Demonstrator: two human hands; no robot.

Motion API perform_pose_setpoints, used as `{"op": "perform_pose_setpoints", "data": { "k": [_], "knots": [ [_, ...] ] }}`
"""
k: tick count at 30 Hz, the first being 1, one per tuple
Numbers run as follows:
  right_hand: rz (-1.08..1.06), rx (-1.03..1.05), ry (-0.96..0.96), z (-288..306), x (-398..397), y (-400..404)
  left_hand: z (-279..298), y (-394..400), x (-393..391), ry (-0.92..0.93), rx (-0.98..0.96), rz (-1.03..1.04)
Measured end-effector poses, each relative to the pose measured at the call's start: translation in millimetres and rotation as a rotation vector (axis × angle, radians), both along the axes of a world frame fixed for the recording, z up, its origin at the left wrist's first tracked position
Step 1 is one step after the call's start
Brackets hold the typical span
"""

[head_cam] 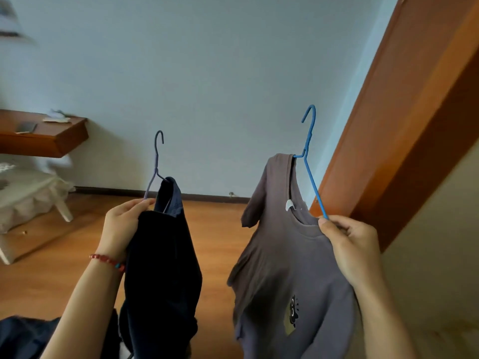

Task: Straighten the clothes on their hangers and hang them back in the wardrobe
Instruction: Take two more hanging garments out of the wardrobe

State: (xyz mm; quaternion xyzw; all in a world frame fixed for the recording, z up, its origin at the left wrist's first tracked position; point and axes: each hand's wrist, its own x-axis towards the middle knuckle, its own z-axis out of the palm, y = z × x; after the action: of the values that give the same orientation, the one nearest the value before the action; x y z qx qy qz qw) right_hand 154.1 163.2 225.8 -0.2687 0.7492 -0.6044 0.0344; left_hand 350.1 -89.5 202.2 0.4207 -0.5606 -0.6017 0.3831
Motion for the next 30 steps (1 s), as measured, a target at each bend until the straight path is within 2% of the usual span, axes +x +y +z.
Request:
{"op": "perform_pose_setpoints", "data": {
  "k": [13, 23, 30],
  "knots": [
    [0.142, 0.078, 0.041, 2.7, -106.6, -216.1, -10.5, -150.2, -23.4, 0.018, 0.031, 0.259],
    [0.528, 0.142, 0.152, -12.8, -173.7, -415.8, -41.4, -238.9, -32.8, -0.033, 0.054, 0.655],
    [0.900, 0.124, 0.215, -13.1, -185.8, -551.5, -40.8, -284.5, -46.3, -0.007, 0.057, 0.968]
  ]
}}
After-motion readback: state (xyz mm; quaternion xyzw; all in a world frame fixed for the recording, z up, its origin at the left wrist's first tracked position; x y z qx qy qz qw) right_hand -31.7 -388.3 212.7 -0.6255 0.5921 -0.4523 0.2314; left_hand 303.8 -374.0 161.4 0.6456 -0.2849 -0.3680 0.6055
